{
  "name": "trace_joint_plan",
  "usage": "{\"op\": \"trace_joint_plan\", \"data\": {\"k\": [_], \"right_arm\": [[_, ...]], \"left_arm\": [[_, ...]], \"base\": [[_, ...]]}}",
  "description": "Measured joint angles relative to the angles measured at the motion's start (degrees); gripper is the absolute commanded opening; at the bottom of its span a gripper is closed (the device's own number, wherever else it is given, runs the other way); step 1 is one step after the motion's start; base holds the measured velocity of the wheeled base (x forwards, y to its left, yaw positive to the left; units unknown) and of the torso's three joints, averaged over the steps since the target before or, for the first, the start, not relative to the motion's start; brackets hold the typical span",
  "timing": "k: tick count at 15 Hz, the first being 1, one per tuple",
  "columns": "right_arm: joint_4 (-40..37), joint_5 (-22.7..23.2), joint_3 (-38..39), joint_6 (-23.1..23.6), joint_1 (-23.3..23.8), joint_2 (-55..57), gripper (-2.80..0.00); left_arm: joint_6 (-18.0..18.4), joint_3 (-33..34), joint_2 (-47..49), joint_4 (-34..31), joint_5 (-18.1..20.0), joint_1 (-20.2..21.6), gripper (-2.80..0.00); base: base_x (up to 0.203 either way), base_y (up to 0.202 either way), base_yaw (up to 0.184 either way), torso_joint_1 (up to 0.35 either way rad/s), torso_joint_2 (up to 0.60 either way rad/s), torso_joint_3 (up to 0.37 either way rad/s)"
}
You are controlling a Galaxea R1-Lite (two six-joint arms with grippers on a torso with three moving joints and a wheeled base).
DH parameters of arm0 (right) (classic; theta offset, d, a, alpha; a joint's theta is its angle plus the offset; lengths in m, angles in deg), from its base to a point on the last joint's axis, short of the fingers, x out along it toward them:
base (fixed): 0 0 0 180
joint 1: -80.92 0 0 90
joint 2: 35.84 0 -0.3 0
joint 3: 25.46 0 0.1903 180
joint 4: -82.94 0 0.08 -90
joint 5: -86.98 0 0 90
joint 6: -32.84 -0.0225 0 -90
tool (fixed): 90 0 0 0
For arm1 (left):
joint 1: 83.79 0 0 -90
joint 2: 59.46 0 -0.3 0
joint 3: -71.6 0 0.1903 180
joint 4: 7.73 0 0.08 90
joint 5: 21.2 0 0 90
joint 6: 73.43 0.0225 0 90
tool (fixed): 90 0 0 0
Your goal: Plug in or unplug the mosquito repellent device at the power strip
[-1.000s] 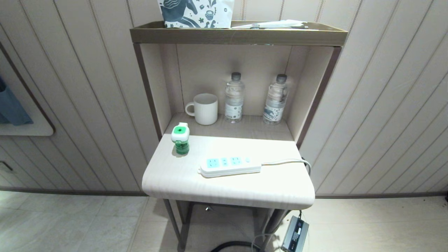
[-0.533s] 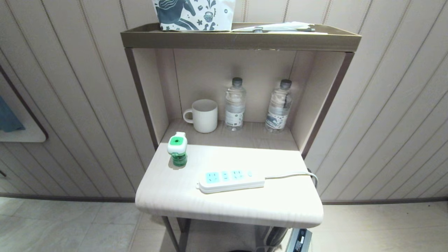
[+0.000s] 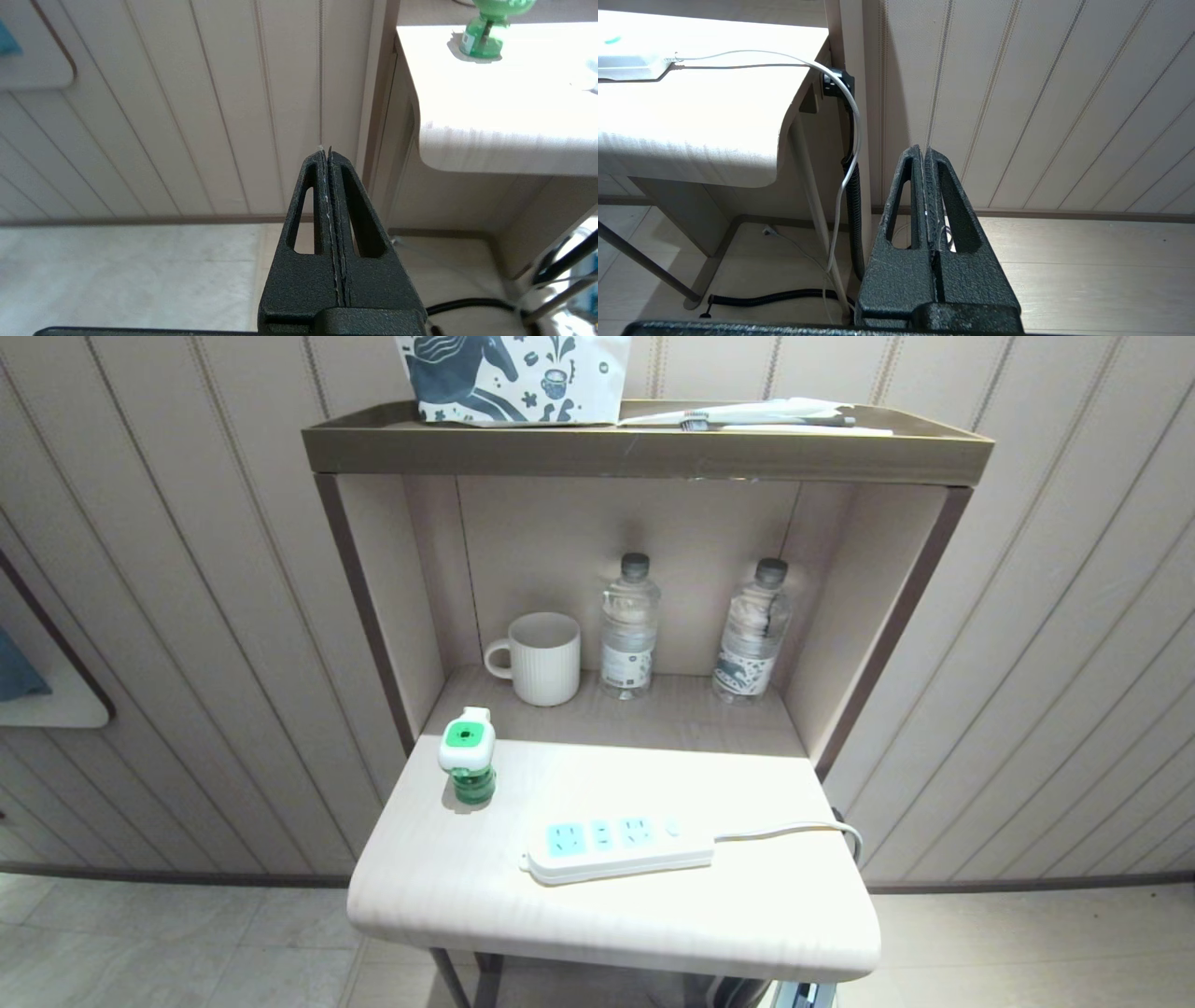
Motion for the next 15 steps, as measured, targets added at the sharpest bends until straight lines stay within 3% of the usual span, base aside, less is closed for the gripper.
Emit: {"op": "trace_joint_plan", "data": {"k": [3, 15], "right_arm": [[0.01, 0.00, 0.00, 0.00, 0.02, 0.00, -2.80], [0.02, 0.02, 0.00, -0.08, 0.04, 0.10, -2.80]], "left_arm": [[-3.12, 0.02, 0.00, 0.11, -0.69, 0.00, -2.80], [-3.39, 0.09, 0.00, 0.20, -0.93, 0.00, -2.80]], "base": [[0.000, 0.000, 0.000, 0.000, 0.00, 0.000], [0.000, 0.000, 0.000, 0.000, 0.00, 0.000]]}}
